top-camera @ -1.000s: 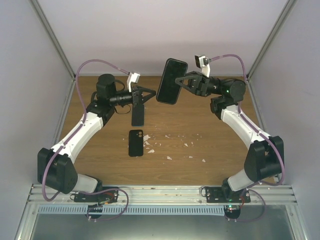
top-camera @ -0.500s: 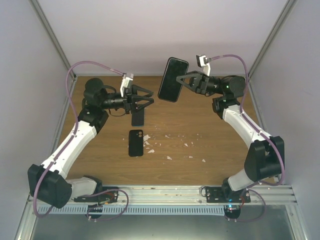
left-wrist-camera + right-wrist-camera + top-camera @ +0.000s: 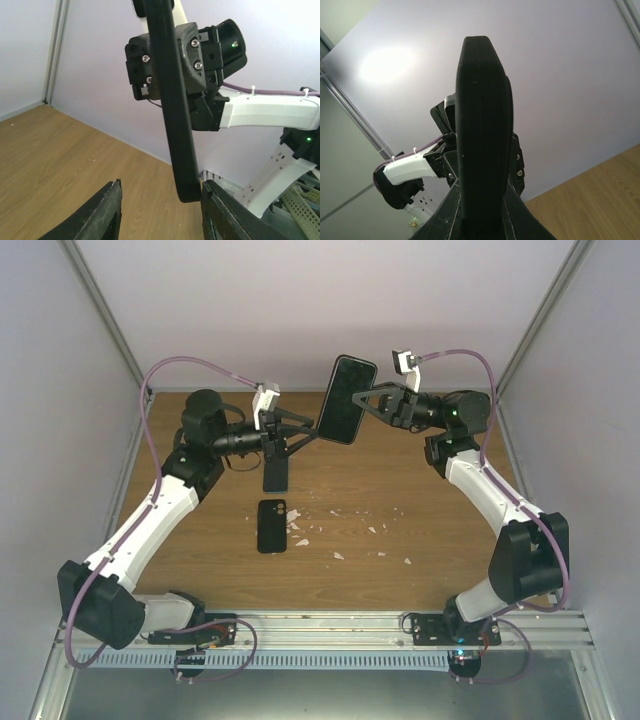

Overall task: Take the phone out of the phone case
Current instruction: Remove the phone case from the phone.

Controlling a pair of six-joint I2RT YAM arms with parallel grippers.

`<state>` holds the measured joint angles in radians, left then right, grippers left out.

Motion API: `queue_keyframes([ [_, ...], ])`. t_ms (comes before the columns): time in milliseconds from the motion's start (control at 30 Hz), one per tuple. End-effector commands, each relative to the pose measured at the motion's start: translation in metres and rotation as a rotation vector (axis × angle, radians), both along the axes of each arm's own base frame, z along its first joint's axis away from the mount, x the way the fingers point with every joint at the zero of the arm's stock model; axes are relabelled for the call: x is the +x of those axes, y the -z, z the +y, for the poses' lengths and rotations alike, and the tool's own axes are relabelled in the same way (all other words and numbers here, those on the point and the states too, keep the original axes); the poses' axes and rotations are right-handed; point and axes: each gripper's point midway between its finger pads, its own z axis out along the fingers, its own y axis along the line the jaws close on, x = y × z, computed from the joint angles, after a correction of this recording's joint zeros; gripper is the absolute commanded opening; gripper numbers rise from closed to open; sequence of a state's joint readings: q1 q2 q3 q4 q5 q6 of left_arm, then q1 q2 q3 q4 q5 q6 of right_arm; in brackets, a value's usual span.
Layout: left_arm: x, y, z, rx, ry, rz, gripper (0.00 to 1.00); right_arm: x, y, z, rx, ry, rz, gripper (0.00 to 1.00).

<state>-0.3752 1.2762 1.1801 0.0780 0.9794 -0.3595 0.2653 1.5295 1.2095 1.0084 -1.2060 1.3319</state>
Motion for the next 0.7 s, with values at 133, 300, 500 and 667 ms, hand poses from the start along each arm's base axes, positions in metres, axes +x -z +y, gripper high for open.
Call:
queue_keyframes([
  [133,0.011,-0.001,-0.002,0.024,-0.059,-0.038,0.4,-0.015,-0.022,-0.002,0.042,0.016,-0.083,0.0],
  [300,0.023,0.01,0.001,0.051,-0.116,-0.017,0.28,-0.019,-0.024,-0.001,0.047,0.0,-0.092,0.01],
  [500,0.033,0.018,0.0,0.063,-0.139,0.005,0.17,-0.038,-0.034,-0.002,0.086,-0.047,-0.132,0.01],
  [667,0.044,0.035,0.002,0.095,-0.171,0.056,0.13,-0.051,-0.038,0.002,0.097,-0.086,-0.149,0.0],
])
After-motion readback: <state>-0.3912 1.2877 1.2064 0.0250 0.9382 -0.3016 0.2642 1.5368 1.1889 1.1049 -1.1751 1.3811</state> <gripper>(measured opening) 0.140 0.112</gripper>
